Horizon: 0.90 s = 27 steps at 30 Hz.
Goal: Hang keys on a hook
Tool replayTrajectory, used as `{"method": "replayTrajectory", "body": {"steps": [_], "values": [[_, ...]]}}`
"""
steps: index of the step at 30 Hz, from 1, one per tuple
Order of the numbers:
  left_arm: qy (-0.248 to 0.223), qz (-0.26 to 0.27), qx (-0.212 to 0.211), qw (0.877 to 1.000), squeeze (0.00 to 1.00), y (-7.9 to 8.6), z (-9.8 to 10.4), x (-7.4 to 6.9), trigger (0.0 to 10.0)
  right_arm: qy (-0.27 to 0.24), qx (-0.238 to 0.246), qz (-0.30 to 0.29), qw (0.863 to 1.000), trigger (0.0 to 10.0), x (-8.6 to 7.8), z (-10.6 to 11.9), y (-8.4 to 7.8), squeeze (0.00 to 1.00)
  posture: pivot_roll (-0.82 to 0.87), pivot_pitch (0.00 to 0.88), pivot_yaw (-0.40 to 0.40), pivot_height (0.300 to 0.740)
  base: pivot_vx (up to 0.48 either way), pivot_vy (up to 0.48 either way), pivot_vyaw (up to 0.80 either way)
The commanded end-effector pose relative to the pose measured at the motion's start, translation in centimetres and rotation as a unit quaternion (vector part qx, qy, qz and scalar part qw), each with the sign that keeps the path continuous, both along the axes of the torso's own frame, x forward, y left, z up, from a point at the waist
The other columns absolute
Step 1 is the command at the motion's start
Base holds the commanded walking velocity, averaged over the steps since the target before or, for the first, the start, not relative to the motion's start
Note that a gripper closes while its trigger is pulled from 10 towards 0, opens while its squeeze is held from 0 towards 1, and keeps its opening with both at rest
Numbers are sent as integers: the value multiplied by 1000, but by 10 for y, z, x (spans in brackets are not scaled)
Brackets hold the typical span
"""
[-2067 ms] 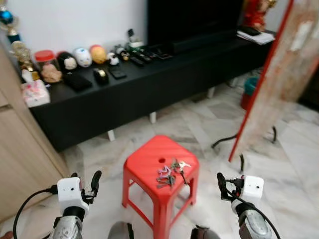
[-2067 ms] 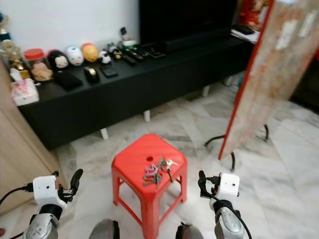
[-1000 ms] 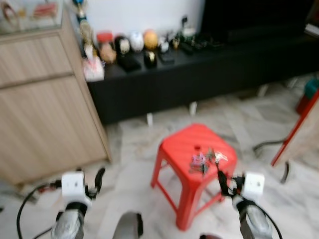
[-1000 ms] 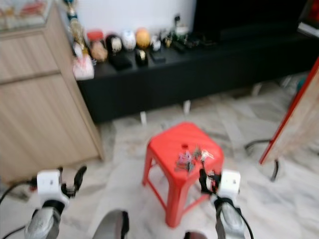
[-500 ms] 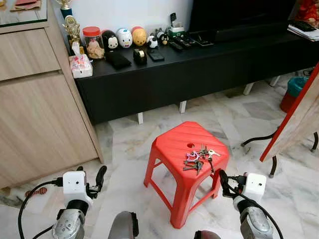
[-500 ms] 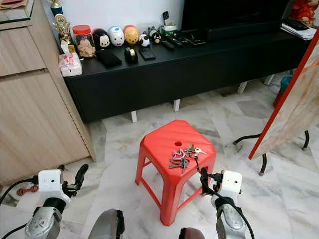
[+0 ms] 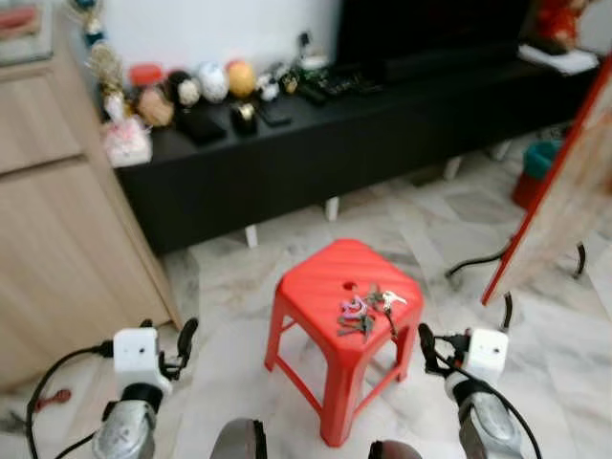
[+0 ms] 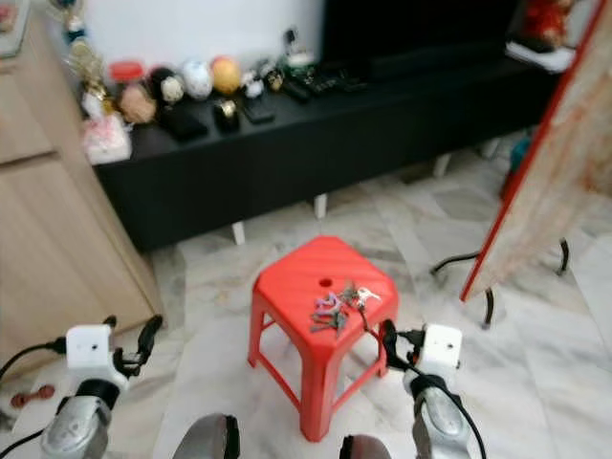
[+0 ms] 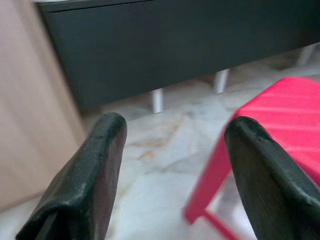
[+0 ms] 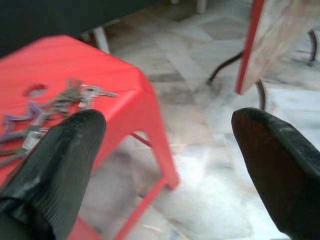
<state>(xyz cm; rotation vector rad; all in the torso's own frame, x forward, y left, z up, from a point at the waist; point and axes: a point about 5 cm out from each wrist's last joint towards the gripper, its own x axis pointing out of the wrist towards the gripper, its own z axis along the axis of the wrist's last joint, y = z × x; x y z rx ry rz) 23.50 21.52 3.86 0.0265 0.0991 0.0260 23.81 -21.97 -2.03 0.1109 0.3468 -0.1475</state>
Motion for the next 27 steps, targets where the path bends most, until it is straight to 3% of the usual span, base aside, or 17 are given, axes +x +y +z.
{"method": "replayTrajectory", "body": {"steps": [1, 10, 14, 27], "values": [[3, 11, 10, 1000, 0, 10, 2, -1, 10000, -7, 9, 11, 1000, 10000, 8, 3, 10, 0, 31, 1, -49, 621, 270, 0, 0], [2, 10, 9, 1000, 0, 9, 2, 0, 10000, -7, -1, 29, 1000, 10000, 9, 4, 12, 0, 28, 3, -49, 621, 275, 0, 0], [2, 11, 10, 1000, 0, 9, 2, 1, 10000, -5, -2, 34, 999, 10000, 10, 4, 13, 0, 26, 3, -49, 621, 263, 0, 800], [1, 20, 11, 1000, 0, 9, 2, 2, 10000, 0, 11, 42, 999, 10000, 13, 4, 16, 0, 31, 3, -57, 621, 0, 0, 0]]}}
